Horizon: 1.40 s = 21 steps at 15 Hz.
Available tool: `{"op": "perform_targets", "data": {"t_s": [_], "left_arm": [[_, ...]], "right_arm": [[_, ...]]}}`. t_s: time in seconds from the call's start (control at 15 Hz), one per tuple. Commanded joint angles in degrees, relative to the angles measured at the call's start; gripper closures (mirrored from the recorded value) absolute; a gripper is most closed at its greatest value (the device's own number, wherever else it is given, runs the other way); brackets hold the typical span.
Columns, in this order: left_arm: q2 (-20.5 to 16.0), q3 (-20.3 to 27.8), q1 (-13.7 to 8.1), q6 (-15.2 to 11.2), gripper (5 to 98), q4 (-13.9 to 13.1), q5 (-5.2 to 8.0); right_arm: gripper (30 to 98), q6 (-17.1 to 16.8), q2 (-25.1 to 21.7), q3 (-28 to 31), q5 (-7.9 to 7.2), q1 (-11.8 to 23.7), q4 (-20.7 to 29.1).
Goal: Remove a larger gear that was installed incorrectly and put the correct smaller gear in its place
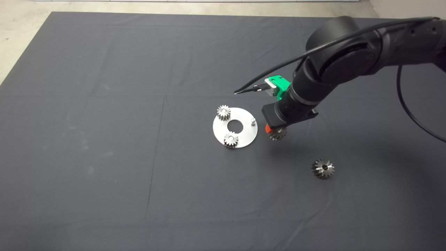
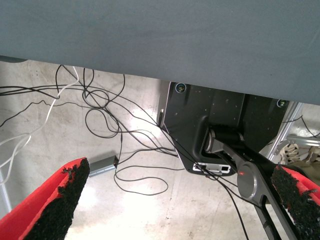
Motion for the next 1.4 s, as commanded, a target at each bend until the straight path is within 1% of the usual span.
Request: {"op": "perform_targets", "data": {"t_s": [0.0,0.07,0.13,0.2,0.27,0.47,0.8,1.0,1.33], "left_arm": [[0.0,0.4,-0.1,0.0,9.3,-0.6,1.63],[0.0,0.5,-0.1,0.0,9.3,-0.7,1.66],[0.0,0.6,-0.1,0.0,9.3,-0.7,1.66],[0.0,0.7,-0.1,0.0,9.3,-0.7,1.66],[0.0,0.7,-0.1,0.0,9.3,-0.7,1.66],[0.1,0.7,-0.1,0.0,9.3,-0.7,1.60],[0.2,0.7,-0.1,0.2,9.3,-0.7,1.57],[0.2,0.7,-0.1,0.3,9.3,-0.6,1.57],[0.1,0.7,-0.1,0.4,9.3,-0.7,1.57]], "right_arm": [[90.8,-1.4,1.7,-1.4,-6.40,-1.7,-4.8],[90.8,-1.5,2.1,-2.1,-6.40,-2.6,-5.6],[90.9,-1.9,2.6,-4.1,-6.24,-3.4,-5.6],[90.9,-3.0,3.0,-5.9,-6.22,-3.5,-5.6],[90.9,-3.8,3.3,-6.7,-6.22,-3.4,-5.5],[90.9,-4.2,3.9,-8.3,-6.22,-3.4,-5.5],[90.9,-7.8,4.5,-11.2,-6.22,-2.8,-5.5],[91.0,-8.5,6.7,-13.5,-6.22,-2.3,-5.6],[91.0,-11.8,9.4,-19.0,-6.22,-2.3,-5.7]]}}
